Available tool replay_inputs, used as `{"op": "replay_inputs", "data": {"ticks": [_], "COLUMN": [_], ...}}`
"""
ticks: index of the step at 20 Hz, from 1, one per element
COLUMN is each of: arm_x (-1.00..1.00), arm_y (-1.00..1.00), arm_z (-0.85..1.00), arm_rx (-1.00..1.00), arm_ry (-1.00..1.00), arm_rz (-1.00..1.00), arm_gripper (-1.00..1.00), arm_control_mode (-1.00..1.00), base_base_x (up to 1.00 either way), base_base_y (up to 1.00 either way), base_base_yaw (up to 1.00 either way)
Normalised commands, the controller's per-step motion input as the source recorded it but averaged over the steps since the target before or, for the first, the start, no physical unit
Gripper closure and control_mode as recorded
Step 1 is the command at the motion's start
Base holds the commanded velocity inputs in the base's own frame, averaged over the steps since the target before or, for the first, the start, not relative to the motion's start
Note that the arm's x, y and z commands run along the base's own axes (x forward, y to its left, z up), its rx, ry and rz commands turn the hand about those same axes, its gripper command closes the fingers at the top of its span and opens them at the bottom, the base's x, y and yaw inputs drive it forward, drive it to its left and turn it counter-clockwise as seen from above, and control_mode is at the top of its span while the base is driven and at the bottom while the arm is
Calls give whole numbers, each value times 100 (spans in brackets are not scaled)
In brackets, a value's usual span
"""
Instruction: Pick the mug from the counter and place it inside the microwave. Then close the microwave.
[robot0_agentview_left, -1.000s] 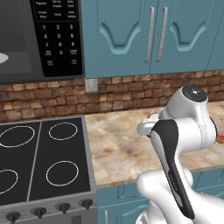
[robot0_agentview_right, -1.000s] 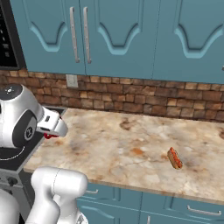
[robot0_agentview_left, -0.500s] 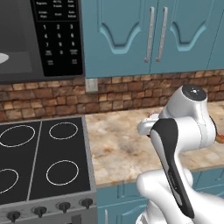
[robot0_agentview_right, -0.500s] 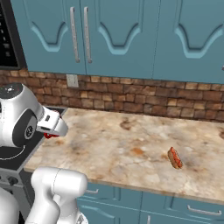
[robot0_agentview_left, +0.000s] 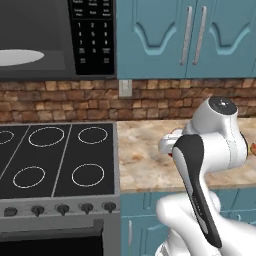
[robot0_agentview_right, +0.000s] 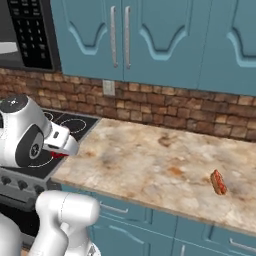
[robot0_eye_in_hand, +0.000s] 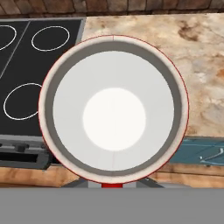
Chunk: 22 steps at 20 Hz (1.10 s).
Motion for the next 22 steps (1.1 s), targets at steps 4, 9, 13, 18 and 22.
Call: {"op": "replay_inputs", "data": {"ticks": [4, 9, 13, 18, 22], "arm_x": [0, 0, 0, 0, 0], "arm_y": [0, 0, 0, 0, 0], "arm_z": [0, 0, 0, 0, 0], "arm_rx": [0, 0, 0, 0, 0], "arm_ry": [0, 0, 0, 0, 0], "arm_rz": [0, 0, 0, 0, 0], "arm_gripper": [100, 100, 100, 100, 100], "arm_control_mode": [100, 100, 100, 100, 100], "base_base_x": [-30, -18, -3, 12, 49], "base_base_y": [76, 93, 81, 54, 48], "base_base_yaw": [34, 11, -6, -26, -21]}}
